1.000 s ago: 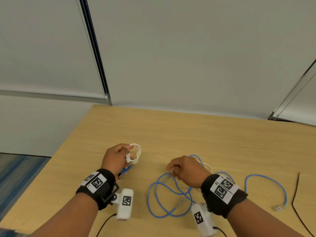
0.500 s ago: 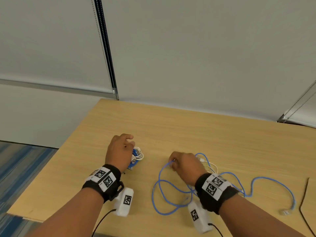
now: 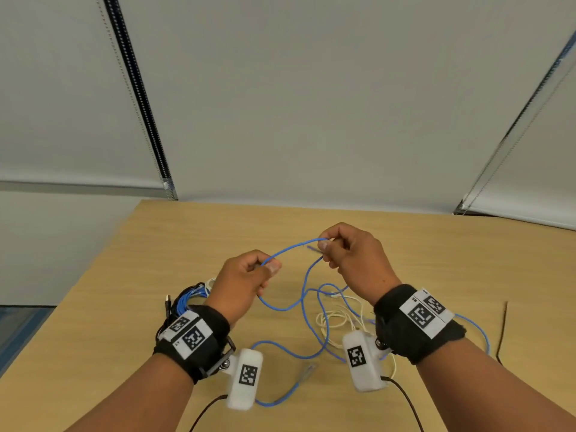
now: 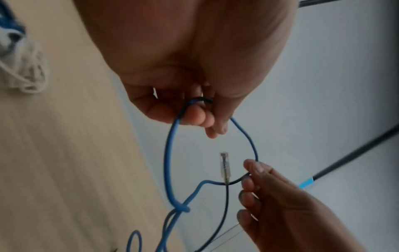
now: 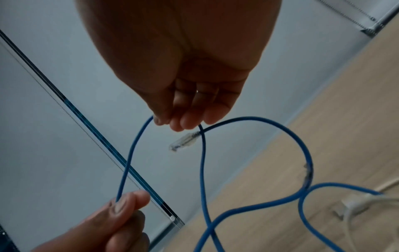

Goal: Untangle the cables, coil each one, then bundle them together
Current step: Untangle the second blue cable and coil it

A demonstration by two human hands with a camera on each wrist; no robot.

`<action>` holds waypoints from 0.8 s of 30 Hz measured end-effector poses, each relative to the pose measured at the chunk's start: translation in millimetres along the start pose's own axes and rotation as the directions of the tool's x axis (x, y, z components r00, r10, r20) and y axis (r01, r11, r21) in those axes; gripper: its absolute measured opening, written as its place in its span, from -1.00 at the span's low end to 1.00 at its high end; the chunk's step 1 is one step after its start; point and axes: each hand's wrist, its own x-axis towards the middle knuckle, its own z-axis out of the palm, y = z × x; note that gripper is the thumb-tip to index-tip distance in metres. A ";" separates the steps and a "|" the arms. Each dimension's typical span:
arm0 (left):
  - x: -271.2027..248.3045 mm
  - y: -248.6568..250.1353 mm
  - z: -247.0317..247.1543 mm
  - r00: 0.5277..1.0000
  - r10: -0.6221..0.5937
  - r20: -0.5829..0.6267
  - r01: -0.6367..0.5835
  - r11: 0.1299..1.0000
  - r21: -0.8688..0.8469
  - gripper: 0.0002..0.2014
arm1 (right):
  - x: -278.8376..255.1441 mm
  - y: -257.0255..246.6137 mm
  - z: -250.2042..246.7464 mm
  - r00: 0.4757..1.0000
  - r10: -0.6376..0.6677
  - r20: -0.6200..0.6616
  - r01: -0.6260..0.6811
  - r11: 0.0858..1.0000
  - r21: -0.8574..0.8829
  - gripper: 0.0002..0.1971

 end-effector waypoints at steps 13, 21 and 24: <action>19.5 26.6 14.6 0.999 0.023 0.049 -0.030 0.987 0.155 -0.80 | 4.2 3.2 -56.2 0.981 -0.144 -0.127 0.141 0.990 -0.031 -0.86; 7.3 38.8 24.7 0.990 -0.050 0.130 0.061 0.994 -0.087 -0.79 | -0.7 1.8 -64.1 0.970 -0.181 -0.161 0.114 0.928 -0.355 -0.66; 3.9 51.2 41.6 0.976 0.015 0.219 -0.004 0.999 -0.052 -0.79 | -7.8 -11.9 -43.4 0.950 -0.289 0.120 0.310 0.818 -0.484 -0.50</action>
